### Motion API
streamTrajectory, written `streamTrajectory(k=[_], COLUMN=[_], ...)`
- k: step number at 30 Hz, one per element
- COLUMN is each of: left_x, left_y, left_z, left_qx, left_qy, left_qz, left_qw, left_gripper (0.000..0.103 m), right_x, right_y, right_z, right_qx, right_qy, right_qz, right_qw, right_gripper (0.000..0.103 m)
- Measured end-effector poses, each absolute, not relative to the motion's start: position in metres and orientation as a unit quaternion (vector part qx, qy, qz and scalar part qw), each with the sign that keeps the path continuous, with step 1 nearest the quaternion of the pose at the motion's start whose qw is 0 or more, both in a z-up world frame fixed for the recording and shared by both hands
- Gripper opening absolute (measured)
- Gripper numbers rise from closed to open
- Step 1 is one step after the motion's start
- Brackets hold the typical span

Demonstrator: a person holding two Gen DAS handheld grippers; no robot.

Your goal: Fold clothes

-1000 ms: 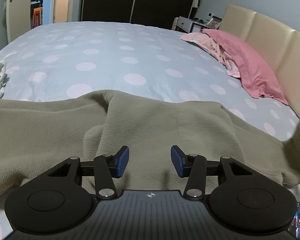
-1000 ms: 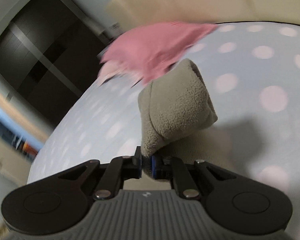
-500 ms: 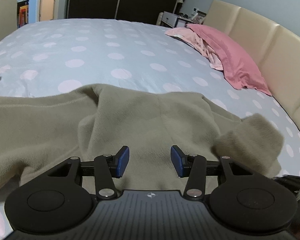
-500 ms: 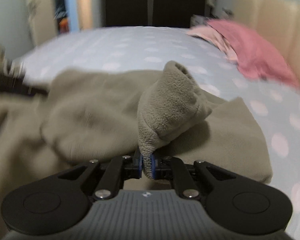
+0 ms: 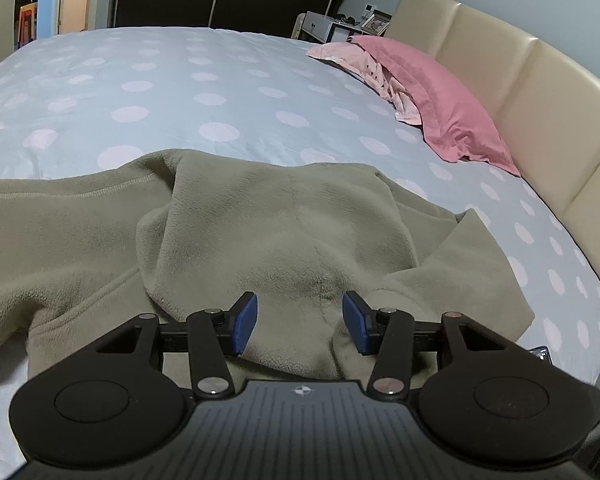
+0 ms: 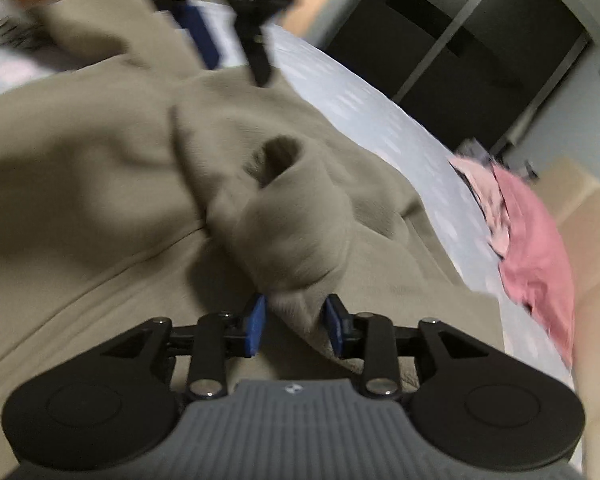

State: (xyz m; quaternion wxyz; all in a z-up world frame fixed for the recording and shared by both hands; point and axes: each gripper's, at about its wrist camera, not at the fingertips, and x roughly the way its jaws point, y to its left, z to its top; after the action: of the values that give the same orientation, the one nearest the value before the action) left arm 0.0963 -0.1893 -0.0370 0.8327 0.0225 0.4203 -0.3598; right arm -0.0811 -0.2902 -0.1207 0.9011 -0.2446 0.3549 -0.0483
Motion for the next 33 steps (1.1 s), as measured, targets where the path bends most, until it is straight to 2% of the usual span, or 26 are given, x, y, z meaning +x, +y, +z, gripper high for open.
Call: streamTrajectory(k=[4, 7, 10, 15, 24, 28, 31, 33], left_x=[0.09, 0.082, 0.072, 0.061, 0.066, 0.069, 0.073, 0.073], left_y=[-0.187, -0.184, -0.185, -0.195, -0.22, -0.23, -0.236, -0.239], left_z=[-0.036, -0.035, -0.037, -0.051, -0.081, -0.097, -0.11, -0.112], left_qx=[0.017, 0.005, -0.011, -0.04, -0.107, -0.099, -0.102, -0.101], left_qy=[0.429, 0.437, 0.447, 0.479, 0.53, 0.541, 0.554, 0.55], left_qz=[-0.361, -0.371, -0.383, -0.396, -0.377, -0.359, -0.364, -0.377], left_qw=[0.827, 0.819, 0.808, 0.782, 0.752, 0.754, 0.742, 0.738], left_gripper=[0.046, 0.052, 0.056, 0.057, 0.06, 0.06, 0.049, 0.023], right_x=[-0.093, -0.104, -0.105, -0.108, -0.099, -0.098, -0.095, -0.093], right_y=[-0.285, -0.282, -0.279, -0.287, -0.28, -0.28, -0.282, -0.283], right_z=[-0.118, -0.121, -0.124, -0.125, -0.132, -0.138, -0.139, -0.14], right_qx=[-0.262, -0.298, -0.317, -0.321, -0.341, -0.344, -0.339, -0.338], right_qy=[0.357, 0.365, 0.385, 0.415, 0.415, 0.416, 0.418, 0.418], right_qz=[-0.012, 0.01, 0.015, 0.002, 0.024, 0.031, 0.035, 0.037], right_qw=[0.897, 0.882, 0.866, 0.851, 0.843, 0.841, 0.842, 0.842], right_gripper=[0.039, 0.046, 0.046, 0.048, 0.051, 0.051, 0.051, 0.051])
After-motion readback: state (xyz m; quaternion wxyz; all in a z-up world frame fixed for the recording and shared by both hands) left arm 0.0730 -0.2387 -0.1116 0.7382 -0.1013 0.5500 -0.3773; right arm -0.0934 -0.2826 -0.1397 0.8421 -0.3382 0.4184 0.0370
